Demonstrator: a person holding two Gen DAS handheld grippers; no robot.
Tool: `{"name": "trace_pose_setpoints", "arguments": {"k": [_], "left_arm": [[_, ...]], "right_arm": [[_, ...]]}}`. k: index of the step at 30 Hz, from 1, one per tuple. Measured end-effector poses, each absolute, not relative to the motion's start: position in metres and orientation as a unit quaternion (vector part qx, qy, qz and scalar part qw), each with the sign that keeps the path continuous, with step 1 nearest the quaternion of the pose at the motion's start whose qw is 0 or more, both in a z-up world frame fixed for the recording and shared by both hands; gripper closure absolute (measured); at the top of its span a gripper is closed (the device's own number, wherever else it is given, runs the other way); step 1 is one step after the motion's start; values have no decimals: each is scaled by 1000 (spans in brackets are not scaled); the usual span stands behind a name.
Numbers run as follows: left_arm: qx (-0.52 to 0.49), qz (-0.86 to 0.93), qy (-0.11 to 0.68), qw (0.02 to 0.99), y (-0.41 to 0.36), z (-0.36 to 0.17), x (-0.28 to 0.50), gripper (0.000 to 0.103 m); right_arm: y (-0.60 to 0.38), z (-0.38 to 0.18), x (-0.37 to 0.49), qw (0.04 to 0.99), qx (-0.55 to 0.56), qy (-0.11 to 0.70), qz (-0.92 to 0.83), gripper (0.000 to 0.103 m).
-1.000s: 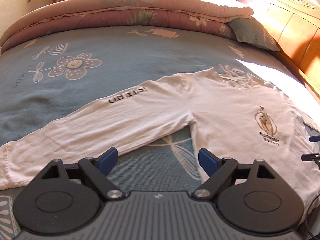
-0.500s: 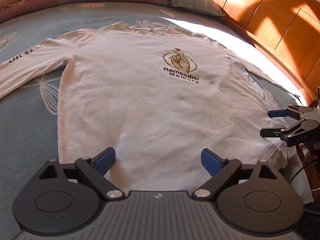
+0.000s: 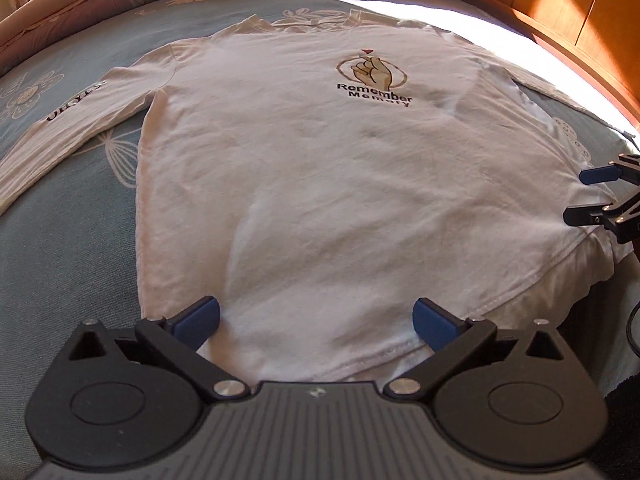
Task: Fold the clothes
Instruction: 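Raise both open grippers above the flattened shirt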
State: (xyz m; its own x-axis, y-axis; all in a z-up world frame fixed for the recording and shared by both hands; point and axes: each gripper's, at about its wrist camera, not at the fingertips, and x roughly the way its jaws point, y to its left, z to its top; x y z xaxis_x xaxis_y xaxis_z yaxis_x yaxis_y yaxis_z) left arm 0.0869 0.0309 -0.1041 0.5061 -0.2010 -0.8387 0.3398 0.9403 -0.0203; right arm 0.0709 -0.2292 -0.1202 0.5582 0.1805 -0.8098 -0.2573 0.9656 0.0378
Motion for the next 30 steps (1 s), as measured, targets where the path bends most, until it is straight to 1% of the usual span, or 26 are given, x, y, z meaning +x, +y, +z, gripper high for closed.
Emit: {"name": "trace_pose_setpoints", "arguments": {"k": [4, 8, 10, 19, 23, 26, 30], "left_arm": [[65, -154, 468, 868, 42, -104, 69, 1], [95, -153, 484, 856, 48, -102, 53, 1], [86, -154, 472, 864, 52, -92, 47, 1], [27, -157, 475, 865, 25, -83, 87, 1], [1, -134, 486, 864, 13, -75, 119, 1], [9, -117, 482, 868, 6, -61, 141, 1], [-5, -86, 493, 866, 14, -41, 176, 1]], "right_arm": [[-233, -119, 61, 882, -44, 454, 122, 0], [-244, -115, 57, 875, -37, 464, 133, 0], [-244, -114, 57, 873, -41, 468, 134, 0], [-235, -120, 60, 884, -40, 453, 111, 0], [-237, -121, 58, 890, -38, 440, 116, 0], [-235, -119, 64, 881, -43, 456, 117, 0], [-232, -116, 76, 865, -51, 484, 119, 0]]}}
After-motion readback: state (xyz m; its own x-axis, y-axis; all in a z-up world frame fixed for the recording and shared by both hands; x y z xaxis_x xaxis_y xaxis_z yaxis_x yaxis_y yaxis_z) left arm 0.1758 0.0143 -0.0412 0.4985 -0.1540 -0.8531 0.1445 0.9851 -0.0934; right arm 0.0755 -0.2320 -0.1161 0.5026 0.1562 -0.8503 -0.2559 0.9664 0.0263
